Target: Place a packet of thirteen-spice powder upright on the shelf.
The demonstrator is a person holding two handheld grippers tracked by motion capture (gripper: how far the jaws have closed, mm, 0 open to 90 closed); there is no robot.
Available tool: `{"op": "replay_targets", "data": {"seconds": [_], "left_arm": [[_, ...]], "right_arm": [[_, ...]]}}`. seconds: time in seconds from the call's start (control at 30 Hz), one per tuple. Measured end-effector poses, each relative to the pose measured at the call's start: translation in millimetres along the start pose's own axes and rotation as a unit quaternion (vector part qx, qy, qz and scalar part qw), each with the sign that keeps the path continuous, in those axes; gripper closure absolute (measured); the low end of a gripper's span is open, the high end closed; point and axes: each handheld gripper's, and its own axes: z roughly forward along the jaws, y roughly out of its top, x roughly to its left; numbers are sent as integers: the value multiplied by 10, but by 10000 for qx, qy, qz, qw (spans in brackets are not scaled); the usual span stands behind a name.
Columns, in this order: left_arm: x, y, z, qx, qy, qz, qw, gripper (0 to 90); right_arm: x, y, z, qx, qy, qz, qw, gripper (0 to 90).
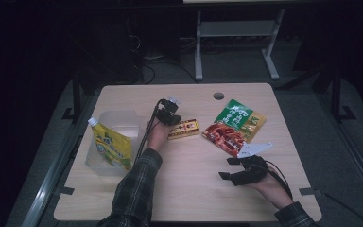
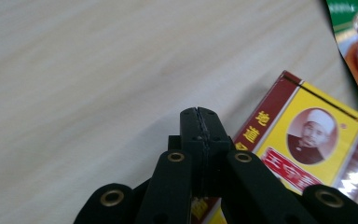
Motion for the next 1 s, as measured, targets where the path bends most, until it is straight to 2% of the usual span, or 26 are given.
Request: {"op": "replay_targets", "data": {"seconds": [0.2,0.23,0.27,0.37,0.43,0.47,0.6,0.83,1.0], "left_arm": [[-124,-100,-33,24,-176,82,9998,900],[-138,-114,-51,8,-235,110,9997,900],[-171,-136,-80,-45,-348,54,9994,900],[-221,-170,-120,-83,-514,67,9986,900],[-273,-210,-160,-88,-603,89,9981,900],[-290,-225,-174,-80,-620,106,9980,900],[-396,-327,-239,-105,-725,184,9971,900],[-555,-523,-370,-158,-1042,264,9941,900],[-694,-615,-421,-258,-1325,297,9904,900]], "right_arm": [[-17,-5,-14,-12,-19,31,10000,347],[-16,-4,-14,-10,-23,29,10000,347],[-9,-1,-14,4,-22,63,10000,347],[-2,2,6,20,-7,-8,10000,347],[18,9,18,44,-5,39,10000,347],[16,9,22,40,-14,-25,10000,347],[34,16,36,64,-8,6,10000,348],[35,32,81,28,90,12,10000,347],[55,38,103,69,100,21,9999,347]]}}
